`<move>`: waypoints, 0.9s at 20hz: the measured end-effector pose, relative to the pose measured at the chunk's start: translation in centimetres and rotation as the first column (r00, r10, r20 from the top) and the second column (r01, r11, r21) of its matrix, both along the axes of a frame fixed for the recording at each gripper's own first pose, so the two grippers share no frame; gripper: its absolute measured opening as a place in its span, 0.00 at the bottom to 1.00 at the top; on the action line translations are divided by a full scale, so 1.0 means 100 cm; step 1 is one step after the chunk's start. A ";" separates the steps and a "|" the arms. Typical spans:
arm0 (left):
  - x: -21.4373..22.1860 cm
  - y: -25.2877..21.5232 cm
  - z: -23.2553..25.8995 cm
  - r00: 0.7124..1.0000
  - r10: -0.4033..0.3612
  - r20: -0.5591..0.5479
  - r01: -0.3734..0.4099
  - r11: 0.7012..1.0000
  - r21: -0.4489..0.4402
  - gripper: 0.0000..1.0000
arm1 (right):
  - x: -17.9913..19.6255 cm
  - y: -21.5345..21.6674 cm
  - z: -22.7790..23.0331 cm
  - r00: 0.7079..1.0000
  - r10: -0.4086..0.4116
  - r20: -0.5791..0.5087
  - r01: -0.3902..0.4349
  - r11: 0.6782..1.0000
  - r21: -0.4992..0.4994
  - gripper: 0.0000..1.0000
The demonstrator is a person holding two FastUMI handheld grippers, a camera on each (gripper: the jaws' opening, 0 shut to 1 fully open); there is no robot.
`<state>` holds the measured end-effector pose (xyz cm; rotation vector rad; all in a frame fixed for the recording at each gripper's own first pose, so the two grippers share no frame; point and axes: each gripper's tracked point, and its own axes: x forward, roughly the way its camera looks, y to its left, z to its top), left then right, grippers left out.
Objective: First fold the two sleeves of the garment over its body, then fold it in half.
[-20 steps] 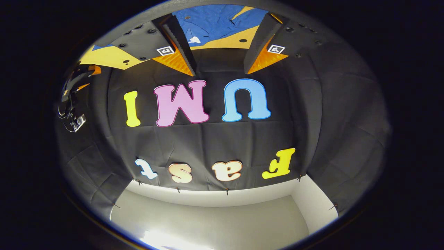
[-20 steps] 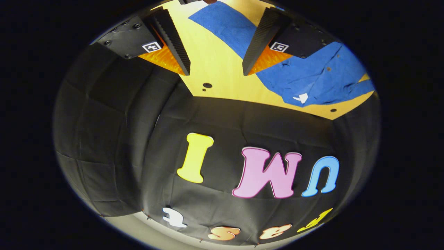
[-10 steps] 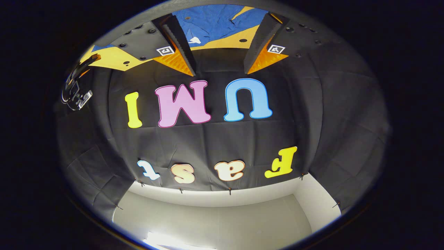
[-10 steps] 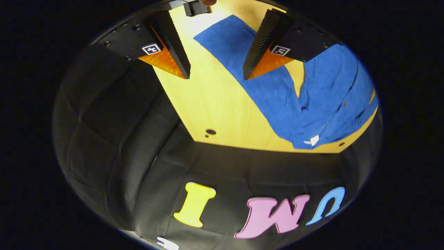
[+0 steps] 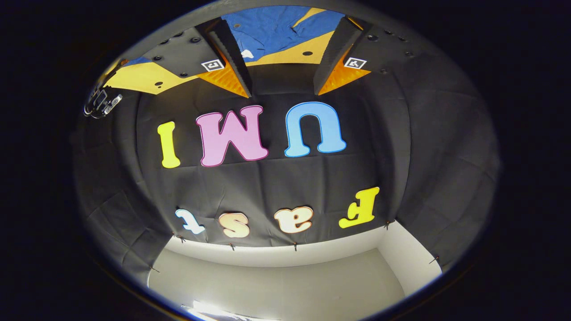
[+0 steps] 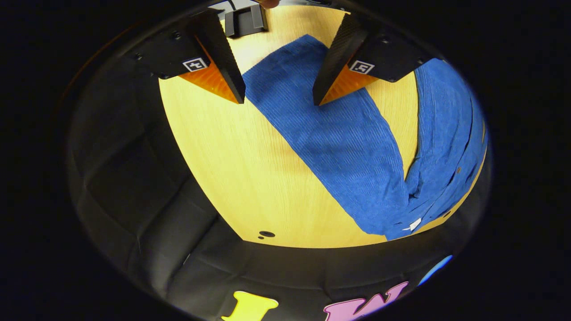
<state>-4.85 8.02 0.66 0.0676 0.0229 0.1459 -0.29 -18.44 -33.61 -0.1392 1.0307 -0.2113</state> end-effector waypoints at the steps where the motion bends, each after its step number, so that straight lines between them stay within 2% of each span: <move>1: 0.000 0.000 0.001 1.000 -0.002 0.000 0.002 1.000 0.001 0.80 | -0.002 -0.003 -0.008 1.000 -0.007 -0.023 0.008 1.000 0.014 0.99; 2: 0.000 -0.001 0.001 1.000 -0.004 0.000 0.004 1.000 0.002 0.80 | -0.009 -0.003 -0.012 0.998 -0.009 -0.059 0.012 0.999 0.041 0.99; 4: 0.000 -0.003 0.000 1.000 -0.007 -0.003 0.007 1.000 0.001 0.80 | -0.006 -0.003 -0.015 0.998 -0.036 -0.060 0.041 0.996 0.083 0.97; 6: 0.001 -0.004 -0.002 1.000 -0.011 -0.007 0.011 1.000 -0.006 0.80 | -0.008 0.003 -0.016 0.994 -0.077 -0.083 0.090 0.981 0.172 0.96; 7: 0.001 -0.005 -0.003 1.000 -0.010 -0.009 0.010 1.000 -0.011 0.80 | -0.010 0.005 -0.016 0.991 -0.092 -0.099 0.109 0.977 0.185 0.94; 8: 0.002 -0.004 -0.005 1.000 -0.009 -0.012 0.009 1.000 -0.017 0.80 | -0.005 0.004 -0.017 0.991 -0.085 -0.099 0.102 0.978 0.183 0.80; 9: 0.002 -0.004 -0.005 1.000 -0.007 -0.015 0.007 1.000 -0.023 0.80 | -0.006 0.004 -0.017 0.991 -0.070 -0.111 0.089 0.979 0.181 0.75; 10: 0.001 -0.003 -0.005 1.000 -0.006 -0.015 0.005 1.000 -0.026 0.80 | -0.004 0.003 -0.015 0.994 -0.052 -0.099 0.069 0.981 0.181 0.41; 11: 0.001 -0.003 -0.005 1.000 -0.003 -0.013 0.002 1.000 -0.026 0.80 | -0.004 0.001 -0.016 0.995 -0.044 -0.091 0.058 0.985 0.163 0.31; 12: 0.001 -0.002 -0.005 1.000 0.001 -0.012 -0.001 1.000 -0.024 0.80 | -0.004 0.005 -0.015 0.996 -0.043 -0.080 0.055 0.987 0.153 0.12; 14: 0.001 0.000 -0.005 1.000 0.005 -0.011 -0.005 1.000 -0.023 0.80 | -0.002 0.004 -0.017 0.995 -0.059 -0.080 0.070 0.987 0.143 0.06; 15: 0.000 0.002 -0.004 1.000 0.005 -0.013 -0.006 1.000 -0.018 0.81 | -0.003 0.006 -0.015 0.993 -0.078 -0.086 0.091 0.984 0.151 0.06; 18: -0.001 0.008 -0.003 1.000 0.015 -0.010 -0.015 1.000 -0.008 0.80 | 0.012 0.023 0.002 0.988 -0.150 -0.019 0.151 0.960 0.237 0.06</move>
